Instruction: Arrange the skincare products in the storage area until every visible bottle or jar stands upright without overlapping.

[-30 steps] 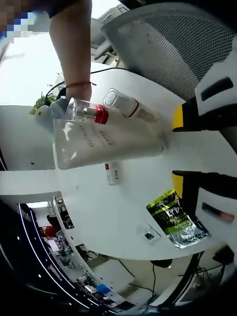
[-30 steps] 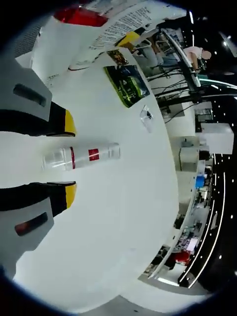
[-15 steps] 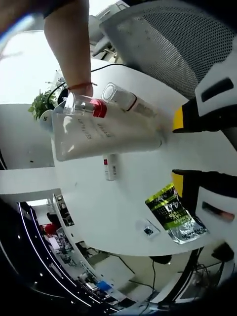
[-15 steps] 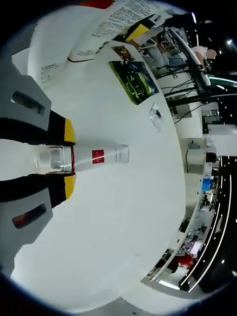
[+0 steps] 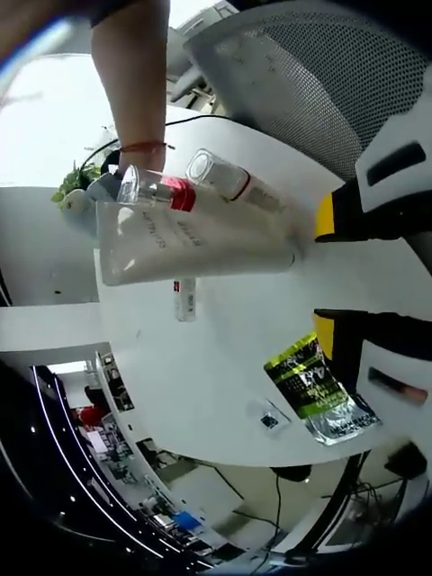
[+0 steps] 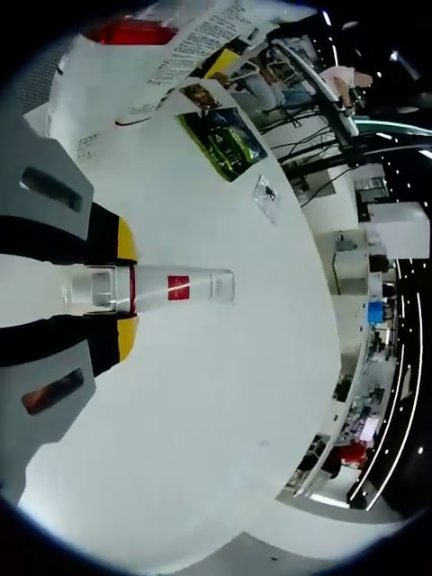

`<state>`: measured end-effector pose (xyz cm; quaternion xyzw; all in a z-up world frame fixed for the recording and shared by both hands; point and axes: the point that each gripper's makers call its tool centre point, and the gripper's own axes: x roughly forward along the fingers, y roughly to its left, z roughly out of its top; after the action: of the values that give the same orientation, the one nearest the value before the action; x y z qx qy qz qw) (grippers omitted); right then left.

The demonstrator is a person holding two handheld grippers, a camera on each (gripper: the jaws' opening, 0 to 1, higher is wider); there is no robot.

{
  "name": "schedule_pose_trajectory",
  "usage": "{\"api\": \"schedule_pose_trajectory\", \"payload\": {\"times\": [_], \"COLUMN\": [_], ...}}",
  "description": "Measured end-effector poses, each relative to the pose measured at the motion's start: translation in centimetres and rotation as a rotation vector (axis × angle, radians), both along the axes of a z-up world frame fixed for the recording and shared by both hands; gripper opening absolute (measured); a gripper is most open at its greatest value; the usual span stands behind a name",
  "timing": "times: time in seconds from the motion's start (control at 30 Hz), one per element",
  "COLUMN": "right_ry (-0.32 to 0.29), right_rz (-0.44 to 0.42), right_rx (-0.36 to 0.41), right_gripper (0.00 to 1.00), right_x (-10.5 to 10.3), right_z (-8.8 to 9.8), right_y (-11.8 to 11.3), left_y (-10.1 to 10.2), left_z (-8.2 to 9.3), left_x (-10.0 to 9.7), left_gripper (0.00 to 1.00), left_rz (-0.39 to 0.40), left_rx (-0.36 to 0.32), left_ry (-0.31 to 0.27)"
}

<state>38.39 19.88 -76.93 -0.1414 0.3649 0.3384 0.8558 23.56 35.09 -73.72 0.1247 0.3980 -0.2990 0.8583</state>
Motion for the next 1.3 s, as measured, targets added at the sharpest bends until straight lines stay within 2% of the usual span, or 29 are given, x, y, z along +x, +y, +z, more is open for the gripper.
{"api": "schedule_pose_trajectory", "payload": {"times": [0.17, 0.37, 0.47, 0.6, 0.8, 1.03, 1.3], "right_ry": [0.008, 0.027, 0.041, 0.081, 0.116, 0.168, 0.256], "right_rz": [-0.027, -0.018, -0.017, -0.037, -0.002, 0.051, 0.213], "right_rx": [0.004, -0.049, -0.074, -0.096, -0.164, -0.165, -0.223], "right_gripper": [0.18, 0.18, 0.18, 0.18, 0.18, 0.18, 0.18], "right_x": [-1.5, -4.8, -5.7, -8.1, -12.0, -16.3, -21.2], "right_z": [1.1, 1.8, 1.6, 1.7, 1.9, 2.7, 2.4], "right_y": [-1.7, -4.0, -5.4, -7.0, -9.0, -9.0, -8.0], "left_y": [-0.1, -0.4, -0.5, -0.6, -0.7, -0.9, -1.9], "left_z": [0.0, 0.0, -0.1, -0.2, -0.2, -0.2, -0.1], "left_x": [-0.1, -0.3, -0.5, -0.7, -0.8, -1.1, -1.9], "left_gripper": [0.3, 0.31, 0.31, 0.32, 0.32, 0.33, 0.33], "left_rz": [-0.009, -0.024, -0.038, -0.053, -0.066, -0.093, -0.151], "left_rx": [0.0, -0.005, 0.002, 0.011, 0.02, 0.029, -0.014], "left_ry": [-0.001, 0.005, 0.007, 0.012, 0.01, 0.006, 0.029]}}
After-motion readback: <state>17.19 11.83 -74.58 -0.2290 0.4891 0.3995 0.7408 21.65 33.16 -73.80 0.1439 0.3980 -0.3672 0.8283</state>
